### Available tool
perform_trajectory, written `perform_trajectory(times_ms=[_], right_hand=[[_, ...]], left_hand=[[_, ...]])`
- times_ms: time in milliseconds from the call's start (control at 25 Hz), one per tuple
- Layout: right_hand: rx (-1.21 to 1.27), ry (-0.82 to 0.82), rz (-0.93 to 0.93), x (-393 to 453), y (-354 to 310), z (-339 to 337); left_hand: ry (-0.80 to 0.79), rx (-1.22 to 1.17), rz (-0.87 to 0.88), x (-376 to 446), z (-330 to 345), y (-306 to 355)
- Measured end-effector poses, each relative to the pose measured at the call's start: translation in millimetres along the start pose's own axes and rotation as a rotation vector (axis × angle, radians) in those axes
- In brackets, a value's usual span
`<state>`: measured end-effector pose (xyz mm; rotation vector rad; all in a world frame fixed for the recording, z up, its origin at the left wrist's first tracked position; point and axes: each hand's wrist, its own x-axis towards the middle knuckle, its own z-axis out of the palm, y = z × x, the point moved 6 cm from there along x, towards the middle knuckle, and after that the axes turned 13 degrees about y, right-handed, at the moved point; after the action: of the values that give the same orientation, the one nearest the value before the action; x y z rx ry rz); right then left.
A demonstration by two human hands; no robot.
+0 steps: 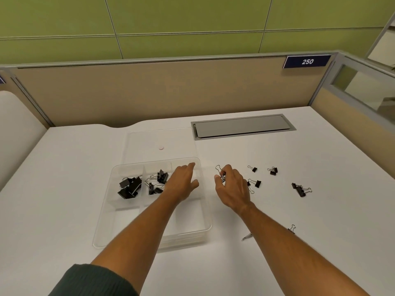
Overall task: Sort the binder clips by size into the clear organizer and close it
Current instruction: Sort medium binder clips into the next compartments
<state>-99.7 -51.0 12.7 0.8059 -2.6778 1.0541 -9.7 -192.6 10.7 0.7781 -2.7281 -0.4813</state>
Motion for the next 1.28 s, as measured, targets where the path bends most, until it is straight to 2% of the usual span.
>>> perform_trajectory(times_ms=[200, 320, 520, 680, 880, 960, 1080, 1280], right_hand=[[-0.007, 0.005, -0.011, 2.9, -2.3, 0.4], [-0.018, -0.010, -0.028, 4.2, -7.3, 5.1], [-0.015, -0.062, -0.115, 4.1, -27.4, 17.1], [-0.062, -0.123, -0.258, 4.1, -55.7, 28.0], [-0.234, -0.281, -0.368, -0.2, -72.9, 47.5], [-0.260, -0.299, -0.366, -2.7, -73.3, 49.9], [-0.238, -0.240, -0.307, -2.2, -73.8, 45.9], [-0.085, -0.271, -0.212, -1.4, -81.6, 52.6]], left_hand=[[-0.037, -0.063, 0.067, 6.4, 6.9, 3.1], [-0.054, 0.003, 0.102, 4.9, 7.5, -1.8], [0.113, 0.181, 0.143, 0.5, -15.2, -16.4], [0.201, 0.283, 0.044, -12.7, -35.4, -45.8], [0.194, 0.314, -0.033, -26.3, -45.8, -71.3], [0.200, 0.307, -0.042, -30.2, -47.0, -77.9], [0.207, 0.290, -0.050, -34.8, -49.2, -82.7], [0.196, 0.270, -0.059, -40.8, -52.7, -84.2]])
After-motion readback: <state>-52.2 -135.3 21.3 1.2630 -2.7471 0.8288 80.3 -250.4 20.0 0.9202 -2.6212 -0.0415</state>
